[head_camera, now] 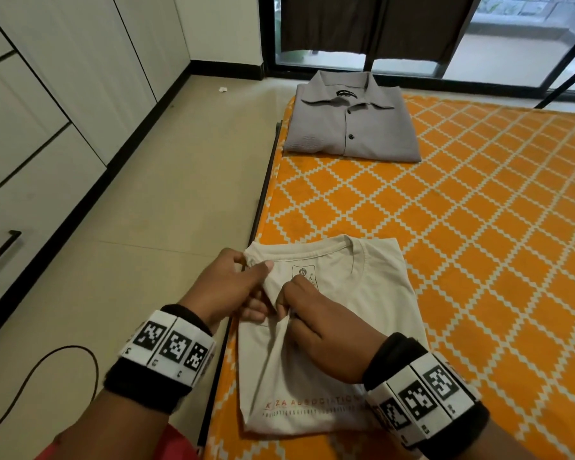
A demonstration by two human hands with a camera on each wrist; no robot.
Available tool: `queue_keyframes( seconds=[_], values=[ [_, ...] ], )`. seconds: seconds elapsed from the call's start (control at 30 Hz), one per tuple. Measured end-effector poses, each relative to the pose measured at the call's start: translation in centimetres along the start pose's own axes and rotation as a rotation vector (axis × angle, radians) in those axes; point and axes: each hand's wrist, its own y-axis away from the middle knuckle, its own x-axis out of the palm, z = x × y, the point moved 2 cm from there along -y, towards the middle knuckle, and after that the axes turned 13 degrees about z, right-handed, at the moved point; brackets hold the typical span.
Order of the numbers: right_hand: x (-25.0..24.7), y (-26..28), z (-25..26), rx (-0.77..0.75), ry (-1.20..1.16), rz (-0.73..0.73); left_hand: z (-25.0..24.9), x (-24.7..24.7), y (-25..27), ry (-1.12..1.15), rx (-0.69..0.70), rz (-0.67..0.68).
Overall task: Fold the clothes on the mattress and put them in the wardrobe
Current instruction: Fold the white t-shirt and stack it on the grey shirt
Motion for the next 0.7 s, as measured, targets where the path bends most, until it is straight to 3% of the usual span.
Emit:
queue_keyframes(
  seconds=[0.17, 0.27, 0.37, 0.47, 0.53, 0.63, 0.7],
  values=[
    [0.4, 0.0, 0.0, -0.003, 0.030, 0.093, 0.5, -0.3, -1.5, 0.151, 0.159, -0.157],
    [-0.2, 0.0, -0.1, -0.032, -0.013, 0.143, 0.9, -0.7, -2.0, -0.017, 0.237, -0.267],
    [-2.3, 0.6, -1.7, 0.002, -0.109, -0.030, 0.9, -0.8, -2.2, -0.202, 0.280, -0.326],
    [-5.8, 2.5, -6.0, 0.215, -0.073, -0.389, 0.4, -1.0, -2.2, -0.037, 0.240, -0.260],
    [-7.6, 4.2, -8.5, 0.381, -0.037, -0.519, 0.1, -1.2, -2.1, 0.107, 0.166, -0.158],
    [-8.6, 5.3, -10.8, 0.548, -0.063, -0.524, 0.2, -1.8, -2.1, 0.084, 0.135, 0.000],
    [-8.6, 5.2, -11.2, 0.575, -0.050, -0.478, 0.5, -2.2, -2.2, -0.023, 0.153, 0.019]
  ],
)
